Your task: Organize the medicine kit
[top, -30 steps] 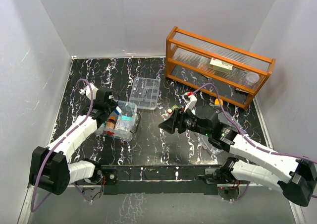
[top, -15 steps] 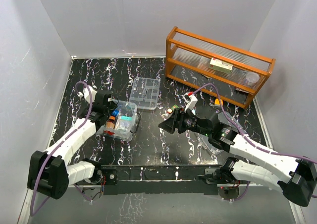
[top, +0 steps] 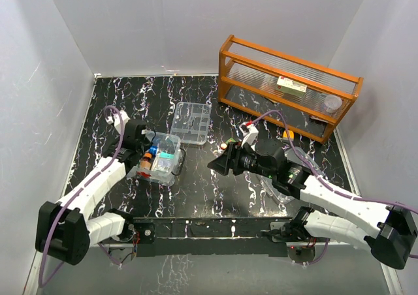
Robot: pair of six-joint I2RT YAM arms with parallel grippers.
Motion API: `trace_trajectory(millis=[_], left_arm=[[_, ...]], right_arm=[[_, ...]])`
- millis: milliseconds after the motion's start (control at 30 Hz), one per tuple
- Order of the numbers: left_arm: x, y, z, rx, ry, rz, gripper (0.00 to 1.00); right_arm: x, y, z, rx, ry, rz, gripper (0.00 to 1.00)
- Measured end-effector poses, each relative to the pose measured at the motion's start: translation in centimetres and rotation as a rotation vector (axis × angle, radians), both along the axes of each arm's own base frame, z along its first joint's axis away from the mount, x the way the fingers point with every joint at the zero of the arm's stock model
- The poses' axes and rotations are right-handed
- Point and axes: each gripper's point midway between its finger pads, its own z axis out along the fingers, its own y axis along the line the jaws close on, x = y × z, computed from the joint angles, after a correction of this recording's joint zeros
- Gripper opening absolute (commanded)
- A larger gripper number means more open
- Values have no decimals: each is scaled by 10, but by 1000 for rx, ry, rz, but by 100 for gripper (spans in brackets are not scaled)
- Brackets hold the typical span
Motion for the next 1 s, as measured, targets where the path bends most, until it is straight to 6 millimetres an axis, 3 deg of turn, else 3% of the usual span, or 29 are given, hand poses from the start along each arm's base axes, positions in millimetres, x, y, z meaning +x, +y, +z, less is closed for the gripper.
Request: trace_trajectory(millis=[333, 433, 567, 667, 800, 933, 1000], left_arm=[[12, -3, -35, 67, 86, -43, 12], [16, -4, -41, 78, 91, -52, 12], [16, -4, -40, 82, 88, -58, 14], [10, -5, -31, 70, 69, -72, 18], [5, -12, 1, 26, -18, -127, 24], [-9, -21, 30, -12, -88, -216, 28], [-18, -25, 41, -28, -112, -258, 32]], right_arm=[[12, -11, -5, -24, 7, -103, 58], [20, -26, -15, -74, 9, -186, 58], [37, -60, -38, -214, 9, -362, 58], [47, -96, -57, -359, 11, -501, 63], [57, -134, -73, -522, 11, -627, 64], [67, -158, -87, -631, 38, -687, 64], [72, -160, -93, -667, 51, -681, 64]])
